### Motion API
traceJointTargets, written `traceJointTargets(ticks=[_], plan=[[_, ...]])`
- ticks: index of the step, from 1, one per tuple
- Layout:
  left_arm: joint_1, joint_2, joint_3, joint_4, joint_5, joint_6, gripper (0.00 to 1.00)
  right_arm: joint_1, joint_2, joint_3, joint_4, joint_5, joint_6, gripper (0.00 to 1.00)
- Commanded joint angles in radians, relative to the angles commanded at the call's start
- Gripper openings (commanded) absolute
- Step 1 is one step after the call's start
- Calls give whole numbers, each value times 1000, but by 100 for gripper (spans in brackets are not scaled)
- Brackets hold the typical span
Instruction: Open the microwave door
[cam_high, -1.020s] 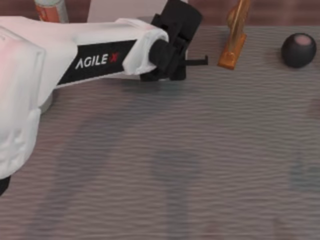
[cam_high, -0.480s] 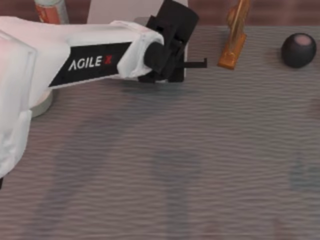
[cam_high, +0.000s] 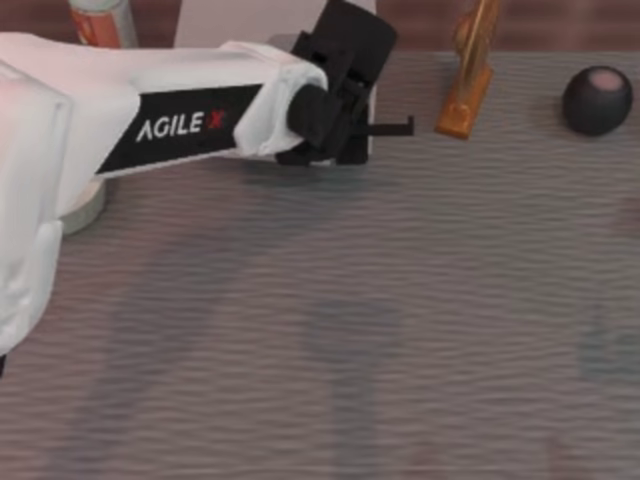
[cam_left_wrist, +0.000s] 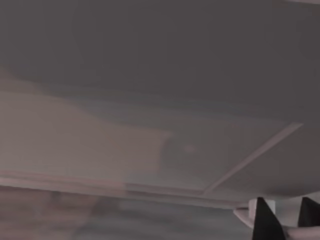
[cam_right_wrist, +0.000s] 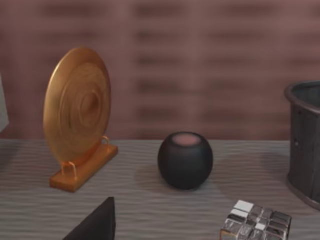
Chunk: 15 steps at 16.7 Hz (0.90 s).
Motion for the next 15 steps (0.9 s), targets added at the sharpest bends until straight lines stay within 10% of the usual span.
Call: traceJointTargets(ticks=[15], plan=[[-5, -2, -10, 5, 11, 5, 0, 0, 0, 0, 0, 0, 0, 100]])
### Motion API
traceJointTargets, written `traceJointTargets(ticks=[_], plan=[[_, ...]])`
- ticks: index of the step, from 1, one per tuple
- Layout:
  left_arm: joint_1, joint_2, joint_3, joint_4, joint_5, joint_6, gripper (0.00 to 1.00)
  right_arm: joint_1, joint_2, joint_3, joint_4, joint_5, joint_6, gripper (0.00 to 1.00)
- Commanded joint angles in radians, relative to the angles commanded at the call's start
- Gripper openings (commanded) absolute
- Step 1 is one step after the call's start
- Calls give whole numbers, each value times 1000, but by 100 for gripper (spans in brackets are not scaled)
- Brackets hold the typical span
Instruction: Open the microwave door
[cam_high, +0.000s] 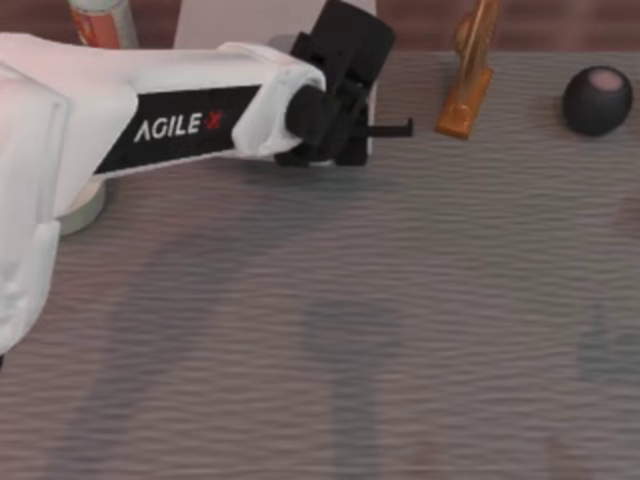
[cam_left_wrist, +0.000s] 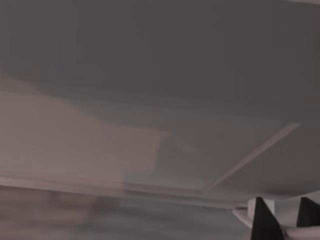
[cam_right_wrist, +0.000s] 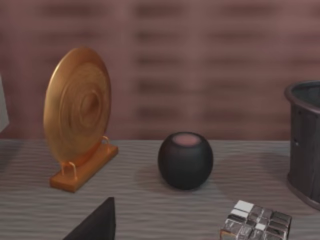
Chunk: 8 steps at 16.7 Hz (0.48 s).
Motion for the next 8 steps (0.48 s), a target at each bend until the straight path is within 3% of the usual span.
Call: traceJointTargets(ticks=[8], plan=[[12, -44, -67, 44, 29, 52, 0, 0, 0, 0, 0, 0, 0, 100]])
